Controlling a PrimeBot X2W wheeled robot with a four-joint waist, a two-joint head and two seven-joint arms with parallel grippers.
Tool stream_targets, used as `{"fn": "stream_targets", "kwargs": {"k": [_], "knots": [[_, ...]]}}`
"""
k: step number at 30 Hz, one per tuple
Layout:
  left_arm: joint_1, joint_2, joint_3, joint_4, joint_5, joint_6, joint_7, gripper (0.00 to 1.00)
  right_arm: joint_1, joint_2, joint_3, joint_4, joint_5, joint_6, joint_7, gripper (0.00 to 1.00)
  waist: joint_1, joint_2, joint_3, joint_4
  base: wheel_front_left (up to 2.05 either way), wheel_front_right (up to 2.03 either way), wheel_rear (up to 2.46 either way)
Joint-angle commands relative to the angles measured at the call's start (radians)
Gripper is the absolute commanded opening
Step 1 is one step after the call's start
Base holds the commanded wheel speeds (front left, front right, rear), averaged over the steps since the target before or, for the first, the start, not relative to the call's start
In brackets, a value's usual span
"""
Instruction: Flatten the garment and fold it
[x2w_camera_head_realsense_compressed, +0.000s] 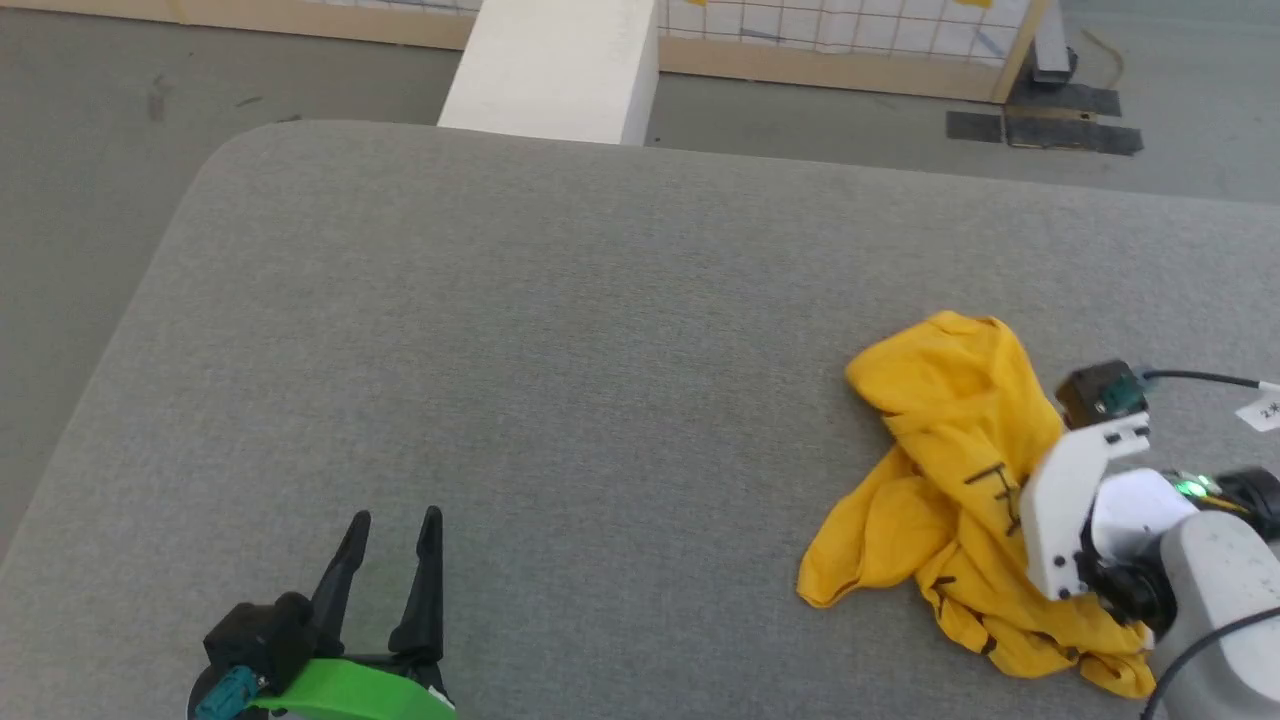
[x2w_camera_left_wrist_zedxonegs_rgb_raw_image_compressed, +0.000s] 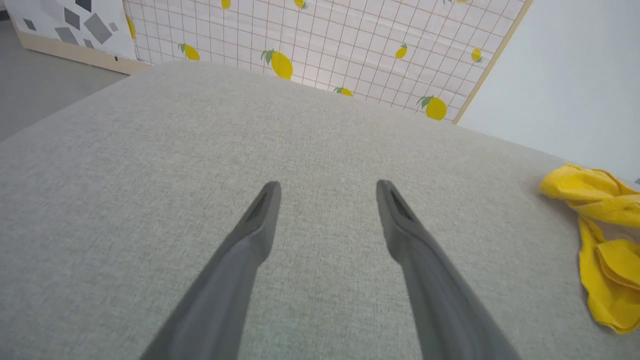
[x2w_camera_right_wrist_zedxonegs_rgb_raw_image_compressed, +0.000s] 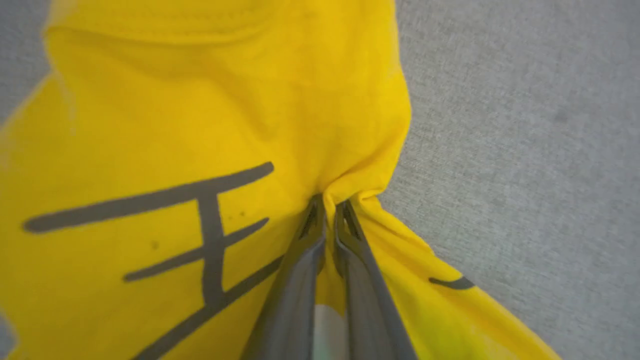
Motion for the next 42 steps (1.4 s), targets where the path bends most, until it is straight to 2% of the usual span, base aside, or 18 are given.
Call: {"fn": "stream_targets", "kwargs": {"k": [1,6,11,12,13,14,15,19,24,28,32,38,42], "knots": [[-0.013,0.006,0.002,-0.006,-0.009,-0.007,-0.004,1.0,-0.035,0.007,0.017,-0.018,0.009,0.004,-0.039,0.0,0.0,0.0,0.005,-0.028,0.0,0.0,0.0],[-0.027,0.011,-0.004,-0.014,-0.011,-0.007,-0.004,1.0,-0.152,-0.047,-0.02,-0.066,-0.037,0.004,-0.158,0.0,0.0,0.0,0.019,-0.062,0.0,0.0,0.0],[-0.036,0.018,-0.01,-0.018,-0.015,-0.007,-0.004,1.0,-0.17,-0.129,-0.193,-0.051,-0.158,0.004,-0.25,0.0,0.0,0.0,0.036,-0.064,0.0,0.0,0.0],[-0.038,0.02,-0.012,-0.017,-0.016,-0.007,-0.004,1.0,-0.161,-0.137,-0.231,-0.041,-0.183,0.004,-0.261,0.25,0.0,0.0,0.039,-0.062,0.0,0.0,0.0],[-0.041,0.022,-0.013,-0.014,-0.017,-0.007,-0.004,1.0,-0.146,-0.143,-0.279,-0.029,-0.216,0.004,-0.275,0.44,0.0,0.0,0.043,-0.058,0.0,0.0,0.0],[-0.043,0.023,-0.012,-0.011,-0.018,-0.007,-0.004,1.0,-0.131,-0.137,-0.319,-0.025,-0.247,0.004,-0.284,0.79,0.0,0.0,0.045,-0.057,0.0,0.0,0.0],[-0.043,0.024,-0.011,-0.01,-0.02,-0.007,-0.004,1.0,-0.109,-0.121,-0.374,-0.021,-0.284,0.004,-0.289,1.0,0.0,0.0,0.047,-0.056,0.0,0.0,0.0],[-0.036,0.027,-0.015,-0.001,-0.021,-0.007,-0.004,1.0,-0.042,-0.042,-0.463,-0.019,-0.342,0.004,-0.312,1.0,0.0,0.0,0.046,-0.06,0.0,0.0,0.0],[-0.026,0.03,-0.012,0.003,-0.016,-0.007,-0.004,1.0,-0.034,0.047,-0.477,-0.07,-0.314,0.004,-0.405,1.0,0.0,0.0,0.024,-0.077,0.0,0.0,0.0],[-0.015,0.023,-0.005,-0.001,-0.007,-0.007,-0.004,1.0,-0.007,0.134,-0.482,-0.168,-0.255,0.004,-0.465,1.0,0.0,0.0,-0.002,-0.092,0.0,0.0,0.0],[0.001,0.012,0.003,-0.009,0.001,-0.007,-0.004,1.0,0.09,0.206,-0.48,-0.316,-0.211,0.004,-0.502,1.0,0.0,0.0,-0.022,-0.107,0.0,0.0,0.0],[0.028,-0.006,0.032,-0.054,0.016,-0.007,-0.004,1.0,0.294,0.248,-0.489,-0.483,-0.215,0.004,-0.627,1.0,0.0,0.0,-0.035,-0.123,0.0,0.0,0.0],[0.052,-0.015,0.052,-0.095,0.022,-0.007,-0.004,1.0,0.418,0.249,-0.466,-0.486,-0.143,0.004,-0.753,1.0,0.0,0.0,-0.031,-0.133,0.0,0.0,0.0]]}}
